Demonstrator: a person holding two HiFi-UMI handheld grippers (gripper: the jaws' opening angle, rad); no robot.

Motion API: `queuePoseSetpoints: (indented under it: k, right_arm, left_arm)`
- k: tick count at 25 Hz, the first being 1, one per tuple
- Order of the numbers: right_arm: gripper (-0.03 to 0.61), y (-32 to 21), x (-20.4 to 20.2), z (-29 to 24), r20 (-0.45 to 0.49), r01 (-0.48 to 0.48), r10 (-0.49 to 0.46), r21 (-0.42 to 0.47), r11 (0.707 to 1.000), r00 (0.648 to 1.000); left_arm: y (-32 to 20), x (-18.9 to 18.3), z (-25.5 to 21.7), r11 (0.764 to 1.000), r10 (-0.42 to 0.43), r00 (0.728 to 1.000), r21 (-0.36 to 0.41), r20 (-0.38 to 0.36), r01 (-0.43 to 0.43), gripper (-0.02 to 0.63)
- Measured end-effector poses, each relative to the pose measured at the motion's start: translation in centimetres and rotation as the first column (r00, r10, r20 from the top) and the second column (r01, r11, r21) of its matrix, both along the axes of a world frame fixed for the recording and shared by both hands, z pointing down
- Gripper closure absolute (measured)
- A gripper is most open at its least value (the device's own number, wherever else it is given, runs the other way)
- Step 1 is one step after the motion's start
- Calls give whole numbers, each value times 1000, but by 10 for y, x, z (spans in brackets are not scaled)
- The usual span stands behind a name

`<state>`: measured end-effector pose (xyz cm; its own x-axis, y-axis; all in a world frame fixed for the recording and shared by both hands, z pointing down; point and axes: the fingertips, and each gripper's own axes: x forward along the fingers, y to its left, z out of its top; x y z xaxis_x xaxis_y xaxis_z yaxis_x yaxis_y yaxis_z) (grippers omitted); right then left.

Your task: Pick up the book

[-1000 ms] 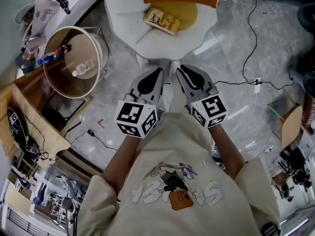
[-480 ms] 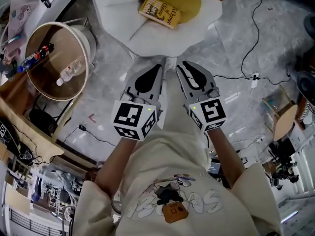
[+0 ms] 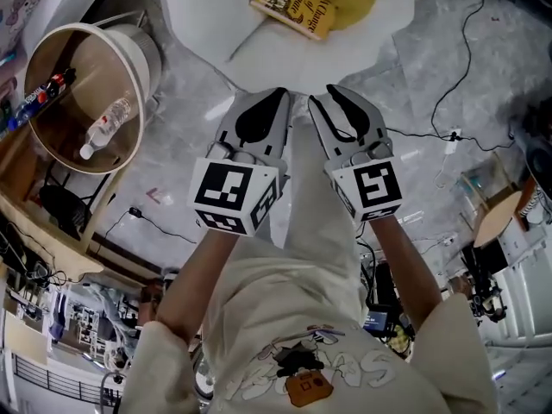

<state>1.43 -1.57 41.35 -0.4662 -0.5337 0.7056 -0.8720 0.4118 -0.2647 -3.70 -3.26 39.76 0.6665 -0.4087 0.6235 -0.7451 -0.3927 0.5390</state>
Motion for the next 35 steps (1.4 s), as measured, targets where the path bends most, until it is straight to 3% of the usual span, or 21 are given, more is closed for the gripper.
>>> queuePoseSetpoints:
  k: [13, 20, 28, 35]
  right_arm:
    - [415, -12, 4, 81, -65, 13, -13, -6, 1000, 998]
    - [357, -18, -2, 121, -132, 87, -86, 3, 996, 988]
    - [331, -13, -6, 172, -200, 190, -191, -24, 981, 961]
    - [301, -11, 7, 228, -324, 234, -235, -42, 971, 916]
  left_arm:
    - [-6, 1, 87, 999, -6, 999, -42, 32, 8, 607]
    - [-9, -5, 120, 997, -40, 999, -60, 36, 42, 607]
    - [-15, -16, 158, 998, -42, 998, -41, 44, 44, 607]
    - [-17, -21, 198, 998, -34, 998, -60, 52, 37, 607]
